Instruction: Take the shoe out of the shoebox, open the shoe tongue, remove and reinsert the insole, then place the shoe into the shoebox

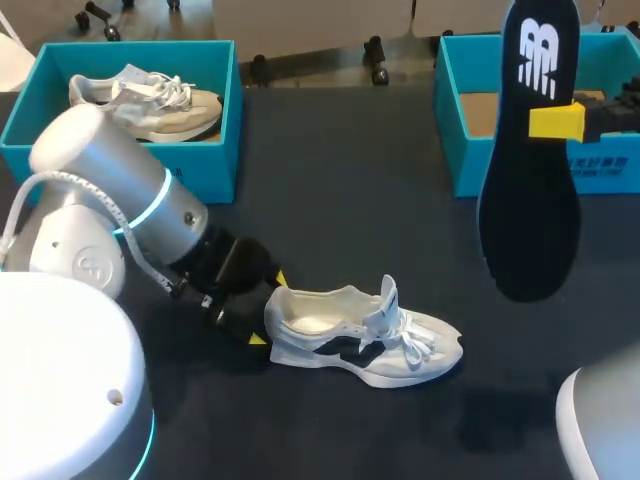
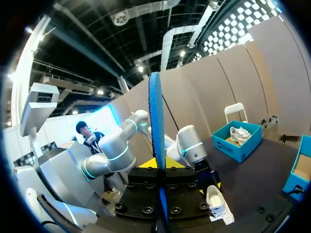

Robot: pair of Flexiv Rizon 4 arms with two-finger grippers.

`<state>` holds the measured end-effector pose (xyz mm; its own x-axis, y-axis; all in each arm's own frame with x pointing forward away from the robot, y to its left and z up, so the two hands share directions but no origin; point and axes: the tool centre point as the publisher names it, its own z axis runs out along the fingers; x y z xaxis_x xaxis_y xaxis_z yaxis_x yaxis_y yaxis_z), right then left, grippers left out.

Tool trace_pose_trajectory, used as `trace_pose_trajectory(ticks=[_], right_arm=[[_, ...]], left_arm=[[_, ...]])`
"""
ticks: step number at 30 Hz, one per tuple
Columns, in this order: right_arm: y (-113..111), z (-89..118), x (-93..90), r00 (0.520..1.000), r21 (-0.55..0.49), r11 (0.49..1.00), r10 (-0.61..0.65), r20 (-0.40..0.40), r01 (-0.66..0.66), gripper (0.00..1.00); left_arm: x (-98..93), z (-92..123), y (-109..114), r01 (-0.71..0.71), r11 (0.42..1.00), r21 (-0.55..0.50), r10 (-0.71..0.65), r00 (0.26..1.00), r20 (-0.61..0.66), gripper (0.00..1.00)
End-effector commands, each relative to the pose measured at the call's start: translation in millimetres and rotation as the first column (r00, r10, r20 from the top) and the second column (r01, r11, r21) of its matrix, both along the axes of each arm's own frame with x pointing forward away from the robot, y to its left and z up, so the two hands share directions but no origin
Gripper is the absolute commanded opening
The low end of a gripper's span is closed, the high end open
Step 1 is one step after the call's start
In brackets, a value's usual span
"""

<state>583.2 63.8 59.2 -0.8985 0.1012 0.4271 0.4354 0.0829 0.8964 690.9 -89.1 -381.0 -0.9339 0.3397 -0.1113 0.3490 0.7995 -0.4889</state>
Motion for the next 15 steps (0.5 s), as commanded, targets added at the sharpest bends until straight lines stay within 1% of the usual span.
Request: trace_pose_trajectory(ticks=[1,5,8,13,15], right_arm=[[2,1,4.0,1.0,-0.004,1.0,0.006,-0.002,-0.006,0.0],[2,1,4.0,1.0,-0.004,1.0,0.006,-0.002,-0.006,0.0],[2,1,4.0,1.0,-0.004,1.0,0.006,-0.002,-0.006,0.0],[2,1,4.0,1.0,-0.004,1.0,0.006,-0.002,-0.006,0.0],[2,1,4.0,1.0,-0.004,1.0,0.006,-0.002,-0.006,0.0]], left_arm=[[2.9,4,-4,-0.042,0.973,0.227,0.029,0.998,0.06,1.0],[3.5,6,-4,-0.084,0.953,0.291,0.06,0.994,0.092,1.0],[4.5,11,-2,-0.12,0.941,0.315,0.083,0.988,0.127,1.0],[9.4,25,3,-0.159,0.93,0.331,0.12,0.984,0.135,1.0],[11.3,31,3,-0.167,0.925,0.341,0.138,0.985,0.108,1.0]])
